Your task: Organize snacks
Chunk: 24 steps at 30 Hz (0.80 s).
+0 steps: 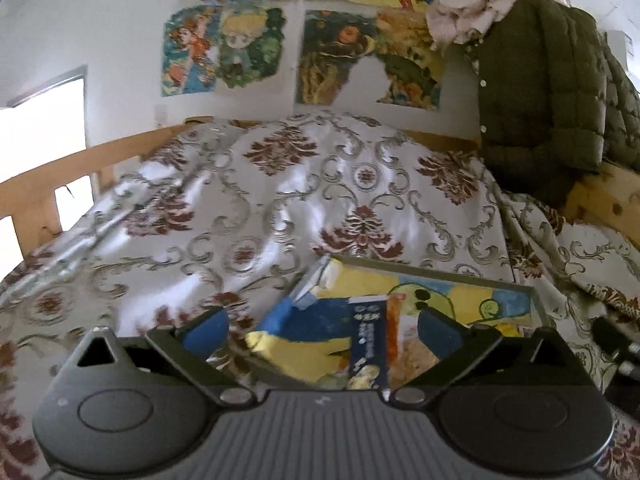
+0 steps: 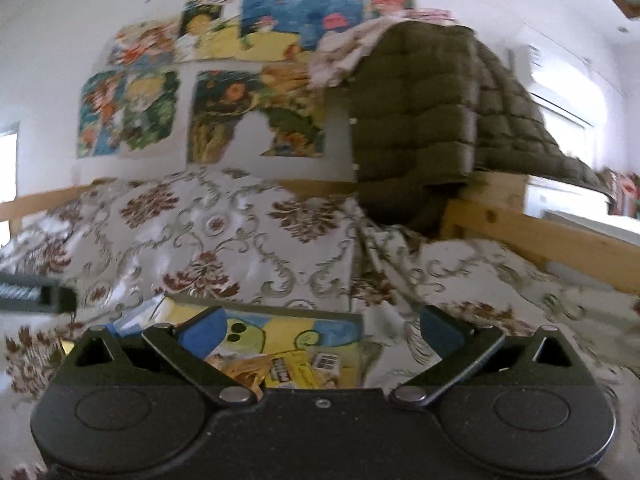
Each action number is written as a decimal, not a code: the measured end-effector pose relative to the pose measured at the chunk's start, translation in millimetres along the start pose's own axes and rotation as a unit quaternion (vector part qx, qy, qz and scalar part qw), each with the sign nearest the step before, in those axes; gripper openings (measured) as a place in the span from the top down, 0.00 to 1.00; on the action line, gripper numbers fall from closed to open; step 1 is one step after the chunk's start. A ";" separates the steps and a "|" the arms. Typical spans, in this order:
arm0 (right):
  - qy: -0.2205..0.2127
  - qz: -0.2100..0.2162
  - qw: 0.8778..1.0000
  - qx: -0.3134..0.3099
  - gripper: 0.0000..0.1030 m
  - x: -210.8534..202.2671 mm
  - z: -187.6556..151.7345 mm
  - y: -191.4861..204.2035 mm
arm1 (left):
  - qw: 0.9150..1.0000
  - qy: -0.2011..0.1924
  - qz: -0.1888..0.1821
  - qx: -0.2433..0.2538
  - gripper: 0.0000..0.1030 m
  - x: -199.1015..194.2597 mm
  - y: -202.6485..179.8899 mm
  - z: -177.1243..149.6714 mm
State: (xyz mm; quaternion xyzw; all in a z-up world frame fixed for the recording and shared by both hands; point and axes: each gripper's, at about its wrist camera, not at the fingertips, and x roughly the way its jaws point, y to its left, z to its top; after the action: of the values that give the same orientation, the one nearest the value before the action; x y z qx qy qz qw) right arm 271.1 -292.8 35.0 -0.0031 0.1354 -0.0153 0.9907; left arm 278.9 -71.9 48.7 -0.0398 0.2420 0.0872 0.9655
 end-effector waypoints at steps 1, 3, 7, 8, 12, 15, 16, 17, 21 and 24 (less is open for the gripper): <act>0.000 0.000 1.000 0.005 0.01 -5.2 1.0 -1.8 | 1.000 -0.001 0.002 -0.001 0.00 -6.6 3.2 -1.5; -0.002 0.000 1.000 0.005 0.01 -18.3 3.2 -3.4 | 1.000 -0.005 0.007 -0.003 0.00 -21.5 10.6 -5.0; -0.008 0.004 1.000 0.007 0.01 -43.2 5.9 -4.0 | 1.000 -0.009 0.021 -0.009 0.00 -47.6 23.3 -15.3; -0.008 0.009 1.000 0.007 0.01 -49.9 6.8 -3.5 | 1.000 -0.011 0.025 -0.009 0.00 -56.1 26.6 -19.1; -0.012 0.017 1.000 0.006 0.01 -77.1 6.4 0.5 | 0.999 -0.021 0.031 -0.012 0.00 -84.7 34.8 -31.0; -0.009 0.022 1.000 0.008 0.01 -99.2 1.1 3.3 | 0.999 -0.025 0.027 -0.017 0.00 -106.3 40.9 -39.4; -0.008 0.024 1.000 0.008 0.01 -107.3 -1.5 4.7 | 0.999 -0.027 0.026 -0.018 0.00 -112.3 42.4 -42.1; -0.007 0.026 1.000 0.006 0.01 -113.2 -3.9 5.7 | 0.999 -0.029 0.024 -0.017 0.00 -120.5 44.5 -45.7; 0.002 0.033 0.999 -0.004 0.01 -139.1 -13.6 12.2 | 0.999 -0.029 0.023 -0.012 0.00 -144.8 51.5 -58.1; 0.007 0.035 0.999 -0.005 0.01 -156.9 -20.0 14.3 | 0.999 -0.030 0.023 -0.013 0.00 -161.3 58.7 -67.4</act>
State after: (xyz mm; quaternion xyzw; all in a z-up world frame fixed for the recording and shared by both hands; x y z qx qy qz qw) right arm 115.1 -273.7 57.6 -0.0033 0.1422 0.0201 0.9896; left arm 96.9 -46.4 63.9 -0.0438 0.2126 0.1138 0.9695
